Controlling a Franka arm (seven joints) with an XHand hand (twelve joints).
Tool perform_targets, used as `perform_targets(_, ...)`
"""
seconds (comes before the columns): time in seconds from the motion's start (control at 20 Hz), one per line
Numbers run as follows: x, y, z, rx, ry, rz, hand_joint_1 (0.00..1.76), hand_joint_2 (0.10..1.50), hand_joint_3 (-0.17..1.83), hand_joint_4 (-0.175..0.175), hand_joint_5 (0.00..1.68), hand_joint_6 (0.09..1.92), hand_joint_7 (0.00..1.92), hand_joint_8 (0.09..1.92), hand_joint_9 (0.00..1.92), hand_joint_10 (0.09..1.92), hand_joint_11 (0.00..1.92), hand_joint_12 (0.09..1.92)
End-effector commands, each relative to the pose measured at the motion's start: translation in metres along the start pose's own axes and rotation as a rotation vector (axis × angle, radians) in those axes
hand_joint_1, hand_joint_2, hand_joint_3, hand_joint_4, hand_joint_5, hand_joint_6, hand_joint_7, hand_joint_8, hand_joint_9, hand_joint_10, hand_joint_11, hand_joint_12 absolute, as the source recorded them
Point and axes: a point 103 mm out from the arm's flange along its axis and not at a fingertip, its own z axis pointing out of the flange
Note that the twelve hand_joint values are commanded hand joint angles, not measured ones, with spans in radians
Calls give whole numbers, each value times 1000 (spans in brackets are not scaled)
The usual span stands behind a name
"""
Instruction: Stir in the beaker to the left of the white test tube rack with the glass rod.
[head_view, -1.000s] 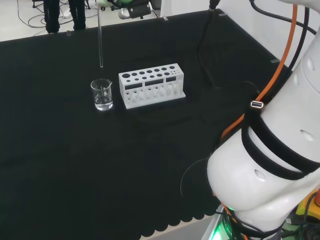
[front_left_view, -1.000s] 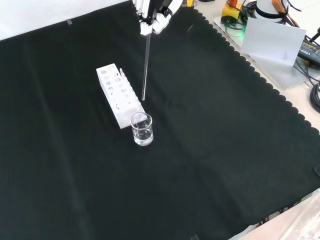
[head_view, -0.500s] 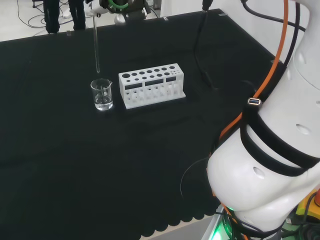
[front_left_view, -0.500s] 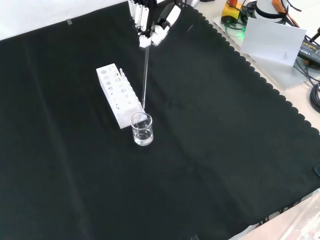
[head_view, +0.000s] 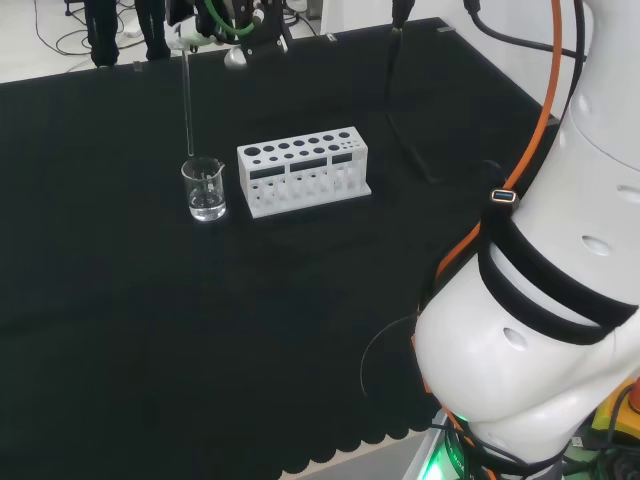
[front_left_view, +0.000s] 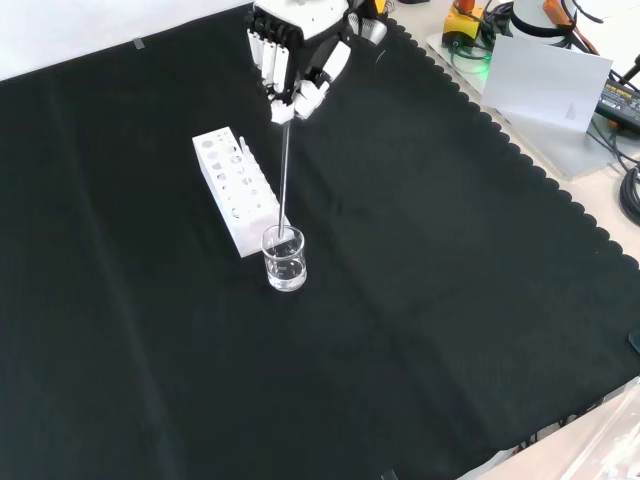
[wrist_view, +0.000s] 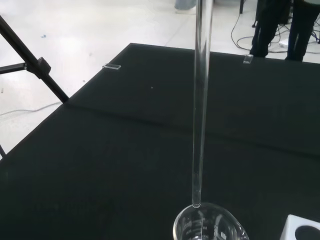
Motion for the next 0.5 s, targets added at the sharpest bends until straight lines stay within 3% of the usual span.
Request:
perform_targets(0.05, -4, 5, 19, -6, 1, -20, 1320, 1073, -175, -175, 1391, 87, 1295, 790, 1672, 658, 1651, 540)
perform_targets(0.5, -22, -2, 32, -2, 13, -2, 1321, 1073, -175, -175, 1392, 87, 1295, 789, 1671, 659, 1650, 543)
